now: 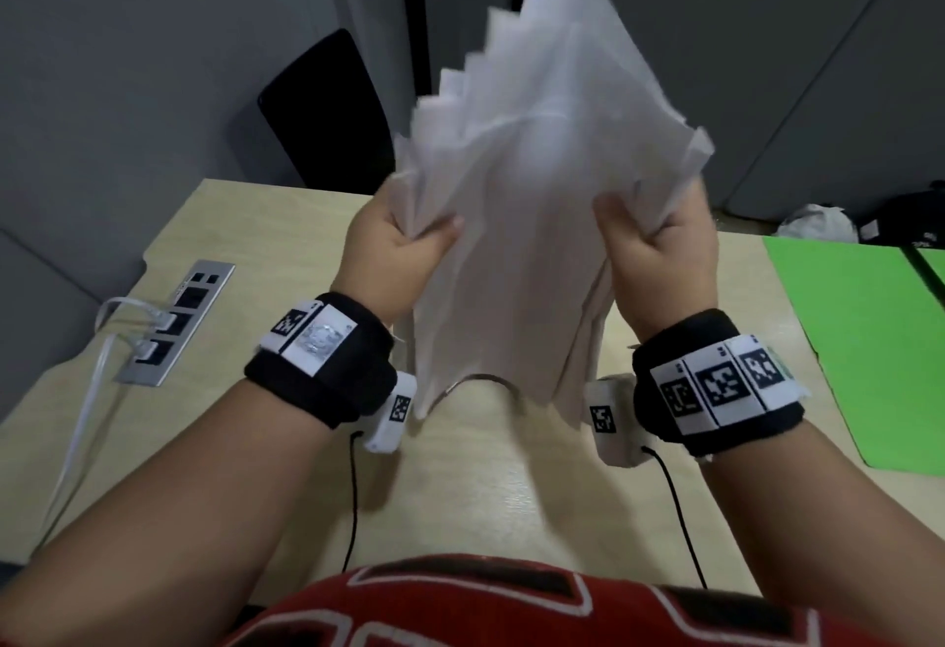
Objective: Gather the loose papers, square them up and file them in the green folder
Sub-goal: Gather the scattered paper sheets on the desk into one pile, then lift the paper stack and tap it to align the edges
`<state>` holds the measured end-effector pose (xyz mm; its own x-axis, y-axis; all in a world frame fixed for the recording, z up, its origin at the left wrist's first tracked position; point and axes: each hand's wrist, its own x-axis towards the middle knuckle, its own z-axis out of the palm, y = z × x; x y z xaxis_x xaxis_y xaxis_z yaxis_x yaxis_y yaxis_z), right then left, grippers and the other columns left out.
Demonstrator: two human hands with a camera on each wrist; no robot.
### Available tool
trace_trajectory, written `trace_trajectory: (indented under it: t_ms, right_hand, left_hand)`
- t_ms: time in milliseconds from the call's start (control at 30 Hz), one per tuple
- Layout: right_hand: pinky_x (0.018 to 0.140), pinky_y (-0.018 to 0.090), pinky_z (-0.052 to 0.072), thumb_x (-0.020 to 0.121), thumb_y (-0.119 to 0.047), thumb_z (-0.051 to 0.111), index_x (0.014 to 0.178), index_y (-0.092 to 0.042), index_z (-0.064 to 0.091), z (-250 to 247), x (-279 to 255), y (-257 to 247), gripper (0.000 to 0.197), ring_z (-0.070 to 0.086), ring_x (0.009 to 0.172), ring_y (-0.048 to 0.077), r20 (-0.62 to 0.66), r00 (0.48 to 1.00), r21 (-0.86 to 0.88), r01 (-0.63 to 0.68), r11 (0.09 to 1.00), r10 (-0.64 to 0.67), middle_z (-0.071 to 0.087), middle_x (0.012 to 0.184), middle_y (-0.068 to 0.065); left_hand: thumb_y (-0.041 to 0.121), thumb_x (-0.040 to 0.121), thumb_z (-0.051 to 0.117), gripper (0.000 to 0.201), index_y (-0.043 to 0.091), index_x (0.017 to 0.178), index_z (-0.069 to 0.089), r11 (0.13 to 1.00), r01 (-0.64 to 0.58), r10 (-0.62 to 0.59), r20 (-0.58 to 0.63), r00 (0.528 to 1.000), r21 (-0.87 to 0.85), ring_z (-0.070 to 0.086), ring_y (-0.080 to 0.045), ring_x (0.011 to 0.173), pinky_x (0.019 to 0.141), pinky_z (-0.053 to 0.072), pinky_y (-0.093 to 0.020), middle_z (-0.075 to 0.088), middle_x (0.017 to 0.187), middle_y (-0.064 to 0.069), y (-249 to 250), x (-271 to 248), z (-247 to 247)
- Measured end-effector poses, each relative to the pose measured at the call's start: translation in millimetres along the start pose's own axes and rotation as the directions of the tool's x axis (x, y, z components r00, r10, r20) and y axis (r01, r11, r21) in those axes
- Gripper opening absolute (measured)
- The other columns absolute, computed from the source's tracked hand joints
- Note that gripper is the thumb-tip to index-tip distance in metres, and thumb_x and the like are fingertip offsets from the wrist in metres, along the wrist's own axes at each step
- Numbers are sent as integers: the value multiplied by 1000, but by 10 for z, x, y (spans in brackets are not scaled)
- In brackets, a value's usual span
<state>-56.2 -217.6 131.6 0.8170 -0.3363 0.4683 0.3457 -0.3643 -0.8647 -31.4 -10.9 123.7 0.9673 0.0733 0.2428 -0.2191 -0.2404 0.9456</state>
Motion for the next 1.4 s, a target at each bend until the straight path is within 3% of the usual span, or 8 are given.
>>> trace_trajectory:
  t_ms: [133,300,467,600,800,967,1200,1400]
  right_hand:
    - [94,17,43,81,-7,69,130,-8,36,-95,20,-98,59,54,109,1,-29,990,215,144,966,-142,50,121,2]
    - [99,32,48,67,-31,78,137,-18,25,-1,-80,227,89,57,116,9,208,945,132,-284,950,253,53,126,-6]
    - [79,11,46,84,-10,61,117,-24,56,57,-43,221,37,59,95,15,102,982,-79,-148,986,156,58,91,-19]
    - [89,30,51,78,-10,67,115,-24,56,-71,-7,153,41,62,101,17,24,995,305,-96,948,93,64,107,1]
    - [91,46,53,79,-26,66,113,-15,61,63,-64,169,36,65,101,22,136,950,-80,-271,959,280,69,106,3]
    - [93,34,51,81,-18,68,119,-23,48,-7,-5,-134,43,60,110,15,36,998,267,30,963,-41,59,117,3]
    - [89,39,54,78,-17,73,125,-18,49,30,-140,168,53,63,101,18,124,945,-50,-300,953,304,64,108,-1]
    - [86,27,52,83,-22,69,119,-18,55,13,-44,-17,39,63,101,13,-13,997,192,-78,978,82,63,110,2]
  left_hand:
    - [11,73,74,47,10,116,54,988,-99,90,-83,992,-118,69,-9,93,79,57,-28,67,106,-4,66,52,-122]
    - [21,65,77,67,25,122,43,995,104,-102,113,988,-8,65,-6,101,88,56,-37,64,111,7,-225,56,-104]
    - [19,75,64,36,44,100,57,995,101,-101,56,993,7,66,-16,103,93,54,-44,68,105,10,-205,44,-47]
    - [21,63,71,48,22,109,59,991,77,-83,-49,995,-110,65,-11,90,76,56,-26,66,100,3,-160,31,-172]
    - [32,68,73,40,14,104,67,984,176,-177,67,982,22,70,-20,96,91,55,-48,73,103,-6,-138,23,-126]
    - [33,66,79,57,11,116,62,991,-7,4,-22,1000,-133,67,-23,105,90,55,-44,69,113,-9,53,113,-203]
    - [27,62,81,47,11,104,67,979,204,-205,116,972,17,70,-20,96,91,55,-47,73,101,-5,-185,-4,-141]
    - [21,74,77,27,21,99,65,992,25,-32,-54,998,-125,69,-10,88,79,57,-31,71,94,2,8,28,-151]
